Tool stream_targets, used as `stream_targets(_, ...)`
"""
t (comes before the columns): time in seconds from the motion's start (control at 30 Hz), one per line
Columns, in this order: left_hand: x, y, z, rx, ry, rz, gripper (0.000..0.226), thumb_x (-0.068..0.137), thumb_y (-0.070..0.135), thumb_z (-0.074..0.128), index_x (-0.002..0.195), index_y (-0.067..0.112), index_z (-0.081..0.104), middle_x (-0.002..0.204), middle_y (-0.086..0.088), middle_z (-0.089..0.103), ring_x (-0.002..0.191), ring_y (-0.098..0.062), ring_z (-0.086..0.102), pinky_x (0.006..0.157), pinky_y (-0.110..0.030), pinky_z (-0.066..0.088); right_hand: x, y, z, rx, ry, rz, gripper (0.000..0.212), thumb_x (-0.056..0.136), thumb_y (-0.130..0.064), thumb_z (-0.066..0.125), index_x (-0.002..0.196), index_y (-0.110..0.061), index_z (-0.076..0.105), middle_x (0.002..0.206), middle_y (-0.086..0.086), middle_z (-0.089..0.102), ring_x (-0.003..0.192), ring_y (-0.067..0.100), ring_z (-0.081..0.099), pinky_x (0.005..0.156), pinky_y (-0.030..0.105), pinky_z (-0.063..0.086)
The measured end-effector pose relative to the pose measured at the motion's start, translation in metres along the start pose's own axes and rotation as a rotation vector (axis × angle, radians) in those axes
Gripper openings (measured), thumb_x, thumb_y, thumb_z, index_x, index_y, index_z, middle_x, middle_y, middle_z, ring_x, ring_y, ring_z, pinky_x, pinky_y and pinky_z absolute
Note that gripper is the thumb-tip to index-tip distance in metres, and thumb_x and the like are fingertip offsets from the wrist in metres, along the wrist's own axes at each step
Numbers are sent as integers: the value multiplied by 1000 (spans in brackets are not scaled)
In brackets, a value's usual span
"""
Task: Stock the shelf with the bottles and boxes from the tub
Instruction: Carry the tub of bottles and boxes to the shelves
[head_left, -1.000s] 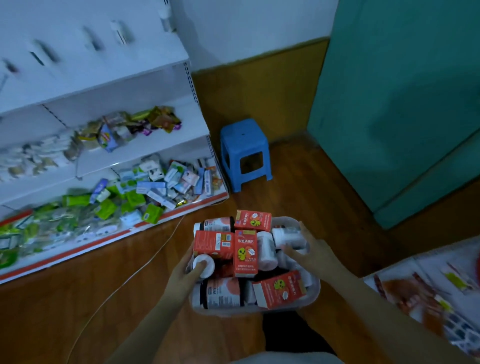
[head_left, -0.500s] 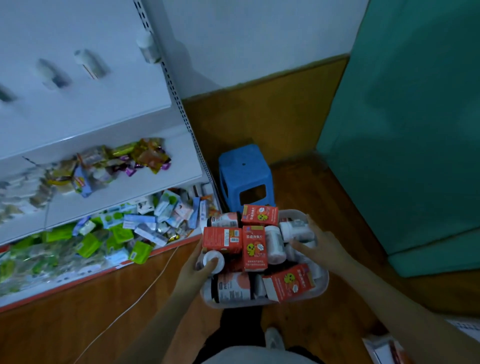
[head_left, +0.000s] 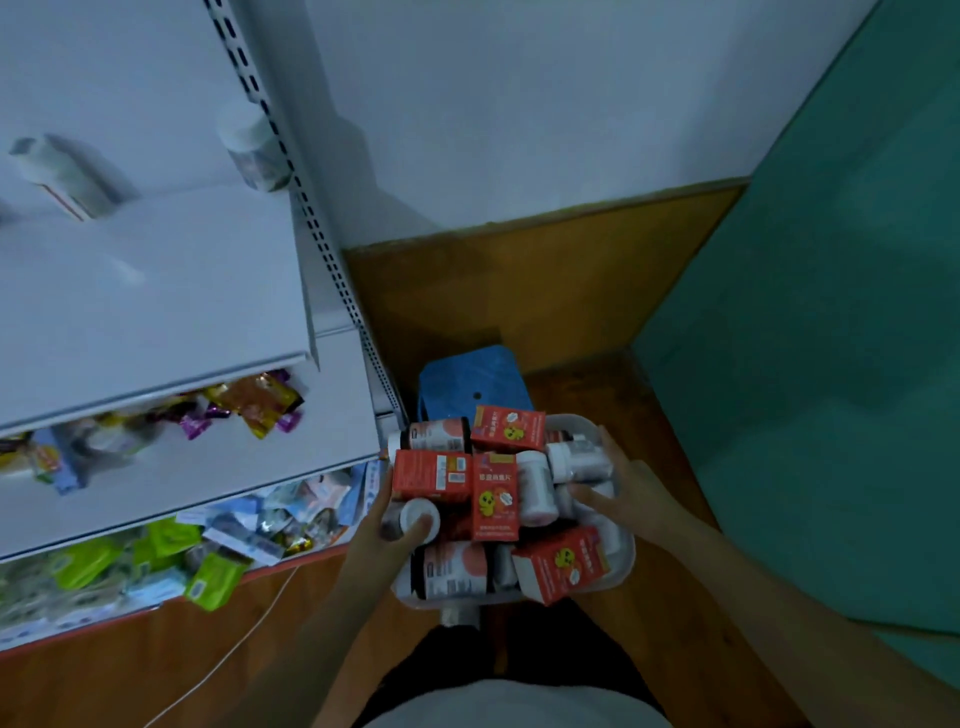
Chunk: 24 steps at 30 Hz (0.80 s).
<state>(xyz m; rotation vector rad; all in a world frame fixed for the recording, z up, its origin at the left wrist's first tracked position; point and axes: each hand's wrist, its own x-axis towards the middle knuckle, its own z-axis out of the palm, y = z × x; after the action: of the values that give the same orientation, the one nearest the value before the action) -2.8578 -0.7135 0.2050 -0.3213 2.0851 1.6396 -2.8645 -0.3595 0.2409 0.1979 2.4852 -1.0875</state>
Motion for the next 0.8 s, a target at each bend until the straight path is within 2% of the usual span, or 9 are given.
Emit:
stream_targets(0.1,41,15,-1,35,29,-15,97,75,50,75,154,35,21,134,1,56,115,-17,60,91,-37,56,52,-4,-16,-12,-39,-1,117,69,-82,60,156,-33,-1,129,-10,58,109,8,60,92,29,50)
stream_targets(0.23,99,22,3,45,69,-74,100,74,41,77,155,36,17,131,1,57,114,-16,61,87,-30,56,131,4,-28,-21,-115,-40,110,65,-88,57,151,-45,3,132,-12,56,113,10,59,95,34,51)
stream_targets(0.33,136,22,10,9,141,-130,104,69,53,80,153,41,20,128,3,59,110,-14,62,87,-36,58,192,10,-32,-22,-156,-18,119,60,-90,59,153,-43,2,138,-6,52,120,14,56,100,38,49)
stream_targets(0.4,161,21,15,41,200,-160,99,71,48,82,151,45,24,122,9,61,103,-10,62,83,-28,56,230,18,-33,-8,-204,-45,117,63,-85,62,155,-39,5,139,-6,52,123,13,54,102,37,48)
stream_targets(0.47,183,22,19,50,235,-159,95,73,43,82,147,51,24,117,19,60,102,-6,60,78,-17,51,264,21,-32,-31,-207,-25,117,64,-83,66,154,-42,2,142,-2,49,126,15,52,103,40,47)
stream_targets(0.57,216,23,24,57,239,-161,93,73,50,81,144,57,21,123,13,58,107,-11,59,83,-25,51,304,26,-30,-15,-234,-46,116,65,-77,67,156,-35,7,145,-2,48,126,10,48,104,34,43)
stream_targets(0.67,246,17,25,21,248,-174,88,74,51,79,142,58,24,127,10,58,112,-14,58,90,-32,53,338,34,-26,-3,-235,-88,115,65,-83,63,155,-35,11,149,-4,44,134,15,45,110,46,41)
stream_targets(0.73,265,10,26,14,260,-189,90,69,61,77,143,59,26,126,13,58,113,-12,58,91,-34,53,356,39,-24,7,-251,-92,111,68,-76,65,156,-32,13,149,-5,44,134,14,45,111,42,40)
stream_targets(0.8,282,4,28,32,279,-201,85,73,57,76,143,57,27,126,12,58,111,-11,58,89,-32,53,373,42,-20,41,-249,-61,107,68,-66,72,154,-34,17,146,-9,46,133,8,46,109,36,41)
